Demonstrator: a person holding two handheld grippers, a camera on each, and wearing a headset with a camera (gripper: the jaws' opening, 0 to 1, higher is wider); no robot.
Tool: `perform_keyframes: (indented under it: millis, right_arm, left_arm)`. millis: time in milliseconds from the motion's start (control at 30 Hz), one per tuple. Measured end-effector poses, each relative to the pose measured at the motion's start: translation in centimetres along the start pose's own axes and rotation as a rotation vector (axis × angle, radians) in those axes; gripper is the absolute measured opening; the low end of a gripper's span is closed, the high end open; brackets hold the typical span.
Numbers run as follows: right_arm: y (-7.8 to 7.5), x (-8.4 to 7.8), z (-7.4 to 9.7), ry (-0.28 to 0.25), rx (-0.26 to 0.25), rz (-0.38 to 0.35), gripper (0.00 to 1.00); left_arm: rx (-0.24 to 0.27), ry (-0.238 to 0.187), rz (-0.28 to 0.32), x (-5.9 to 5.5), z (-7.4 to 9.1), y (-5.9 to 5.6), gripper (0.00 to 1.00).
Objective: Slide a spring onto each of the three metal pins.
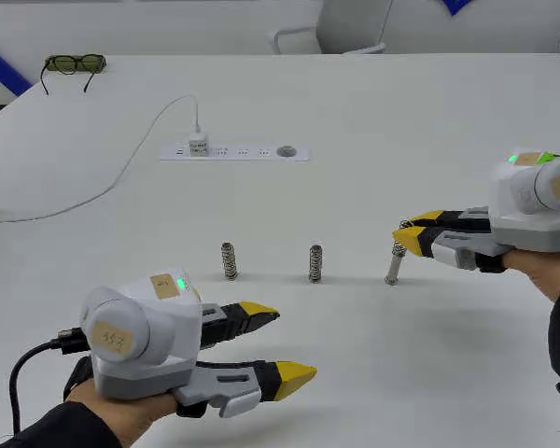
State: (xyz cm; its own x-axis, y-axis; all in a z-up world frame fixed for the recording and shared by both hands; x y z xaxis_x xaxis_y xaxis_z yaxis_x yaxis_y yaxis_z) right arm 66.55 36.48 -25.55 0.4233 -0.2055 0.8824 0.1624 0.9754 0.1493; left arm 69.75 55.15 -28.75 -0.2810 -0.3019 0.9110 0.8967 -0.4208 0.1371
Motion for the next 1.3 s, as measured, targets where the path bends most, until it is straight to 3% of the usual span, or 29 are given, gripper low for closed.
perform_keyframes:
  millis: [433, 1300]
  right_arm:
    - [-0.1, -1.9, -1.0, 0.043, -0.005, -0.021, 0.12]
    - [-0.7, -4.1, -2.0, 0.105, -0.033, -0.031, 0.12]
  left_arm:
    - [0.003, 0.005, 0.007, -0.2, 0.1, 0.0, 0.47]
    - [0.008, 0.007, 0.012, -0.4, 0.2, 0.1, 0.47]
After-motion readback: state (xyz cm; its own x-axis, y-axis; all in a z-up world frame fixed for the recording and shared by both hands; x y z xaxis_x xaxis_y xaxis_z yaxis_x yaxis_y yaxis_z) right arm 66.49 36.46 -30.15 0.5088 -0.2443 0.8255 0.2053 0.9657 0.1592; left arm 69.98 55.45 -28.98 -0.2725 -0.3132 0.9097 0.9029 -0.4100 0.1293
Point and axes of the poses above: the centre of the closed fingertips' face, and the gripper's own axes: z roughly backward along the fingers, y roughly to its left, x roughly out of its top, the point moved 2 cm from there along z, roughly backward along the fingers, and after that the axes turned 13 degrees about -z, right-handed, at the moved point
